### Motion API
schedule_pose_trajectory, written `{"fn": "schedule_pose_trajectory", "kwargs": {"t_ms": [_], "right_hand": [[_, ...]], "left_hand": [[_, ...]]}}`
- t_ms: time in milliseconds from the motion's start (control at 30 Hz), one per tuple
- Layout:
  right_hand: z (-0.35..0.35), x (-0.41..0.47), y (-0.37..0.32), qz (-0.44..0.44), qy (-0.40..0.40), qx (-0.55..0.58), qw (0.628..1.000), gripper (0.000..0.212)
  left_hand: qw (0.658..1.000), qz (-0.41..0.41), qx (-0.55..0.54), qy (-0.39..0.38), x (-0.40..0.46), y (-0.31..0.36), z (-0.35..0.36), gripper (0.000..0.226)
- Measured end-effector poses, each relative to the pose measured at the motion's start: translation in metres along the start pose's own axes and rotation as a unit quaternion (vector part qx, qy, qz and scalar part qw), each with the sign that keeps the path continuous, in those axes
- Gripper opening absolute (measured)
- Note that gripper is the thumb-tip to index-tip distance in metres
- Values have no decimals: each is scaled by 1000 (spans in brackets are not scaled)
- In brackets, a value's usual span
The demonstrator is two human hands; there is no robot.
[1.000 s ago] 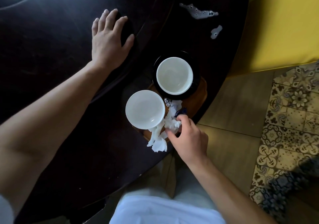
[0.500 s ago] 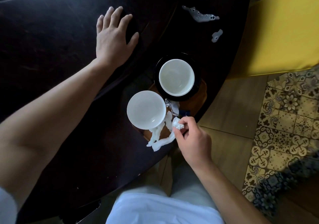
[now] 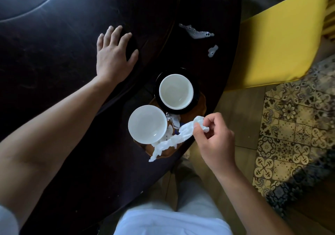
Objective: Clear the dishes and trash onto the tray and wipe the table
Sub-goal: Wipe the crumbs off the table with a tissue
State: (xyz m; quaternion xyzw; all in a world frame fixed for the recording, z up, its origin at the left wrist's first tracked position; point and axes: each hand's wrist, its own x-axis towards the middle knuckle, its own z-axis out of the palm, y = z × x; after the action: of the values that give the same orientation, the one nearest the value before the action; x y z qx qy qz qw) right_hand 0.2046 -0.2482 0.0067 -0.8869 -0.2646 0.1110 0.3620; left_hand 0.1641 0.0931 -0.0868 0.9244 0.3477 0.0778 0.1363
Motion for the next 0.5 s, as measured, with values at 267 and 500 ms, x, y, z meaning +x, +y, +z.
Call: {"fn": "schedule_pose_trajectory", "kwargs": {"t_ms": [267, 500], "right_hand": [[-31, 42, -10, 71, -12, 163, 984, 18], [-51, 107, 7, 109, -18, 208, 972, 25]], "left_hand": [[1000, 1, -17, 13, 0, 0, 3, 59], [1000, -2, -15, 24, 0, -1, 5, 58]]}}
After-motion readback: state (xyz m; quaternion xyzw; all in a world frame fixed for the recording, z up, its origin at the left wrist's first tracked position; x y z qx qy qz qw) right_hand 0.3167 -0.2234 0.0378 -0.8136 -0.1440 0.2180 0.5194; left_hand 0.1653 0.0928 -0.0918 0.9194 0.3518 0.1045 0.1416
